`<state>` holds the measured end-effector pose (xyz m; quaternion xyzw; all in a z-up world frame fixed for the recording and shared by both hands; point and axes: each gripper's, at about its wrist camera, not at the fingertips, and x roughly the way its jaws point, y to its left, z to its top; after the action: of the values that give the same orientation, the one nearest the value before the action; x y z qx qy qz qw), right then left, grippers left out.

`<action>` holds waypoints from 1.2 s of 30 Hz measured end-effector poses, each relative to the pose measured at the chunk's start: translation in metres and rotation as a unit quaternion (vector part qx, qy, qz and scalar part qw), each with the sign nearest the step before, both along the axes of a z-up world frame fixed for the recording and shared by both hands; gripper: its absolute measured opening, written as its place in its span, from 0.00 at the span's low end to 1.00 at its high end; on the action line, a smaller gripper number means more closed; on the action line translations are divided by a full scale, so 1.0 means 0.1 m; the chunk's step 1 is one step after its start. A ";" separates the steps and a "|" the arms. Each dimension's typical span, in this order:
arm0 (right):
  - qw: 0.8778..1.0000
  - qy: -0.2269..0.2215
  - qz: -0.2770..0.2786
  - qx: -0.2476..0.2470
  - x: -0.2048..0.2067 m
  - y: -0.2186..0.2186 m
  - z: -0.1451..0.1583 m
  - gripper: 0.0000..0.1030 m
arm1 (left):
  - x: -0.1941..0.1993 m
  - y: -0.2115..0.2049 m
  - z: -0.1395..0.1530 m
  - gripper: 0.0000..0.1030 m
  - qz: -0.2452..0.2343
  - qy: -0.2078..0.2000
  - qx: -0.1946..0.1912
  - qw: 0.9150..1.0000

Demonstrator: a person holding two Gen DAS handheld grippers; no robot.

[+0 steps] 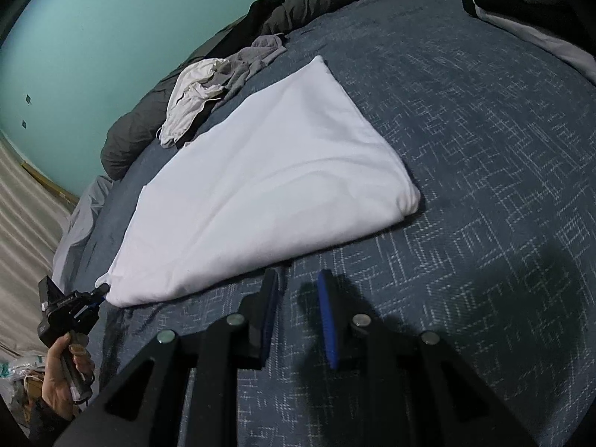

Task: Fold clothes
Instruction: 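Grasp a corner of the folded shirt with the left tool and lift it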

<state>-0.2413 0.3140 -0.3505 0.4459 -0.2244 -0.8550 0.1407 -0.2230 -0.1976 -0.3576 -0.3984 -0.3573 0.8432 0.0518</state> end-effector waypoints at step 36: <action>0.993 0.027 -0.070 -0.087 0.04 0.81 0.15 0.21 | -0.99 4.06 0.62 0.02 -0.369 0.027 -0.152 0.917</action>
<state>-0.2375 0.3953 -0.3351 0.3920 -0.3249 -0.8516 0.1245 -0.3216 0.2088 -0.2953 -0.4817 -0.0508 0.8190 0.3077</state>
